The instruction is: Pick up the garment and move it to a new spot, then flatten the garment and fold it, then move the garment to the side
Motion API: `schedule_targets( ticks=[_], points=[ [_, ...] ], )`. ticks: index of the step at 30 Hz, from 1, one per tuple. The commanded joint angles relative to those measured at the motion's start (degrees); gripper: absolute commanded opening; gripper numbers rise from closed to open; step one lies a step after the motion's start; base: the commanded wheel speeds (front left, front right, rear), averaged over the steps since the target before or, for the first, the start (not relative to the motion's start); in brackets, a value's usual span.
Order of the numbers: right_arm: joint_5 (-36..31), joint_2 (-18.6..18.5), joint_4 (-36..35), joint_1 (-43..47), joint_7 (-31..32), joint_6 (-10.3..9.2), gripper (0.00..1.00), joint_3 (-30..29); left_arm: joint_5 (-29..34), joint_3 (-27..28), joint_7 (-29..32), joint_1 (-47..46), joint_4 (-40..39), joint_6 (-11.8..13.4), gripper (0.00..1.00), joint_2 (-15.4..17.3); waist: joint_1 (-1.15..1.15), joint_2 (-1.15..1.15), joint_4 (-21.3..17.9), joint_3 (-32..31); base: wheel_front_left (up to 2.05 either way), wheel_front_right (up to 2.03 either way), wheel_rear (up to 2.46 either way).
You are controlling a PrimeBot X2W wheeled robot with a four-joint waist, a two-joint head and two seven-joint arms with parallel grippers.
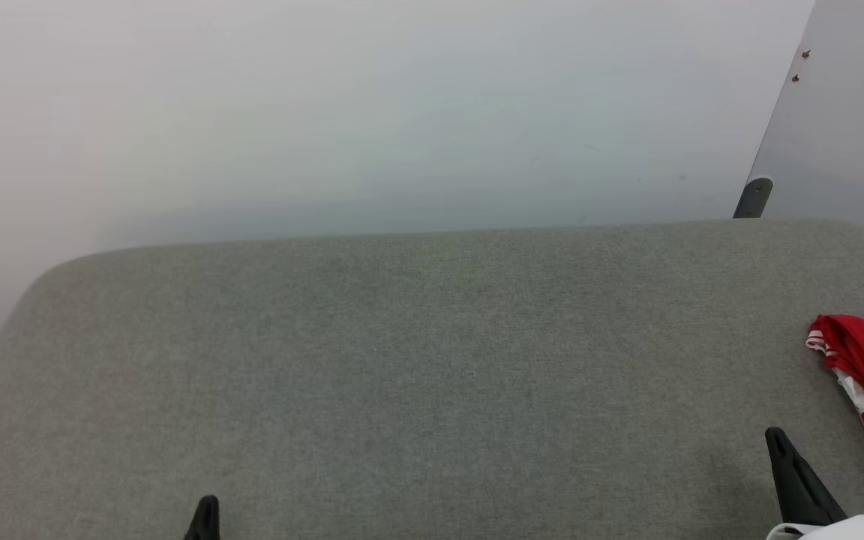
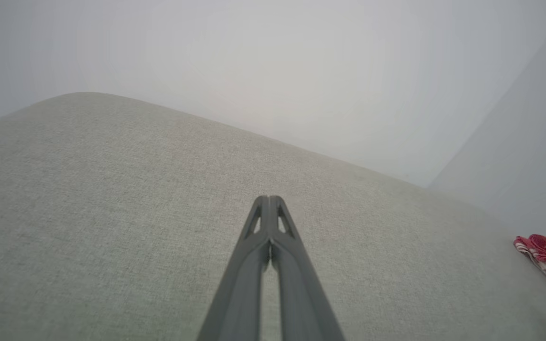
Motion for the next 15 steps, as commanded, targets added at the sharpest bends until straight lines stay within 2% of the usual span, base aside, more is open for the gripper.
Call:
schedule_targets(
  ticks=[1, 15],
  points=[
    [2.78, -0.02, -0.58, -2.14, 0.36, 0.00, 0.00, -0.68, -2.96, 0.16, 0.50, -2.01, -0.32, 0.05, 0.00, 0.26, 0.00, 0.00, 0.03, 0.08, 0.00, 0.00, 0.00],
    [14.40, 1.52, 0.60, -3.80, 2.41, -0.01, 0.00, -1.84, -15.98, 0.27, 3.69, -5.80, 1.95, 0.01, 0.00, 0.16, 0.00, 0.00, 0.17, 0.68, 0.00, 0.00, 0.00]
  ],
)
